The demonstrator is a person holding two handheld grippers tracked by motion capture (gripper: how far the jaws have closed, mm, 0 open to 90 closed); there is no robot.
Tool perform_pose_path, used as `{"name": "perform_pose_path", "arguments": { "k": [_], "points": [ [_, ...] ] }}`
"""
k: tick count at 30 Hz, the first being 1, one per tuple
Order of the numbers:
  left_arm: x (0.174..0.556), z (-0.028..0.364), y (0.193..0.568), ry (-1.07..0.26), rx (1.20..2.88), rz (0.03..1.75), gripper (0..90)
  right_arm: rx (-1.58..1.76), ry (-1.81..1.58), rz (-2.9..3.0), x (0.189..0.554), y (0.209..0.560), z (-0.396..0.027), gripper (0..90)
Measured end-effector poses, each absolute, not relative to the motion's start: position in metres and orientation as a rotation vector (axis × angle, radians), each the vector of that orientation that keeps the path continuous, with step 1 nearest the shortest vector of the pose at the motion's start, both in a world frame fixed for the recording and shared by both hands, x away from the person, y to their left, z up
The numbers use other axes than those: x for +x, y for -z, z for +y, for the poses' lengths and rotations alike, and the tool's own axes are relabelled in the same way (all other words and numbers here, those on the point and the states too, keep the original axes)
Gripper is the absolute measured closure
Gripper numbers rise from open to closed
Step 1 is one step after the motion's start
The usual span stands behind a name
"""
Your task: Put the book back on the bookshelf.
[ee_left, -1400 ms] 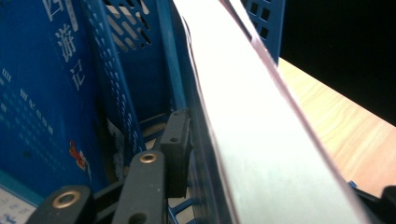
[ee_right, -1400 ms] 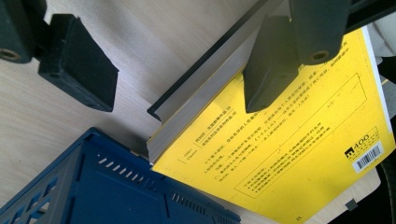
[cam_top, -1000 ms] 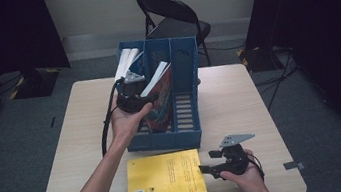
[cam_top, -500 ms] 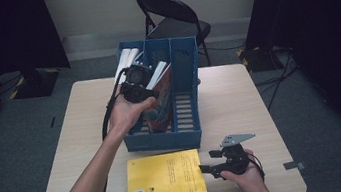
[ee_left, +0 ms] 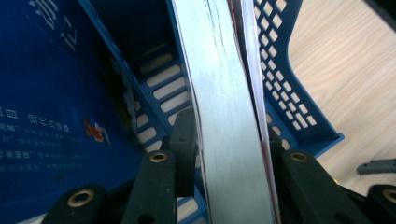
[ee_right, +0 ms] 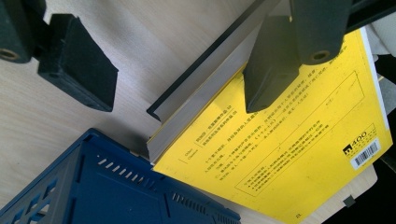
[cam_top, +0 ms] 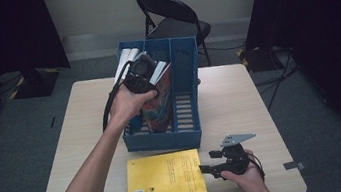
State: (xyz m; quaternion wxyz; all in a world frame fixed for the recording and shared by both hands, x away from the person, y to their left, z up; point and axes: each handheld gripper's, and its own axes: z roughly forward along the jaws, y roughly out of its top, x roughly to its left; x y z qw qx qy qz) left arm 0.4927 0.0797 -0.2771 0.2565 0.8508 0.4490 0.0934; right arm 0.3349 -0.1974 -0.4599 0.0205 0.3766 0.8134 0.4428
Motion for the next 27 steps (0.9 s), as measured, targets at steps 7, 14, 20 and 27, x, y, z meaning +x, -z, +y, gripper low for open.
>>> {"name": "perform_pose_path", "arguments": {
  "k": [7, 14, 20, 27],
  "points": [
    [0.509, 0.074, 0.278, -0.164, 2.364, 1.303, 67.0, 1.167, -1.38, 2.525, 0.334, 0.46, -0.197, 25.4],
    [0.522, 0.07, 0.282, -0.066, 2.358, 1.434, 65.7, 1.181, -1.388, 2.525, 0.335, 0.46, -0.199, 25.4],
    [0.525, 0.068, 0.286, -0.083, 2.403, 1.447, 68.6, 1.178, -1.394, 2.522, 0.334, 0.459, -0.201, 25.6],
    [0.522, 0.067, 0.284, -0.113, 2.429, 1.424, 72.1, 1.19, -1.389, 2.52, 0.334, 0.46, -0.201, 25.5]
  ]
}}
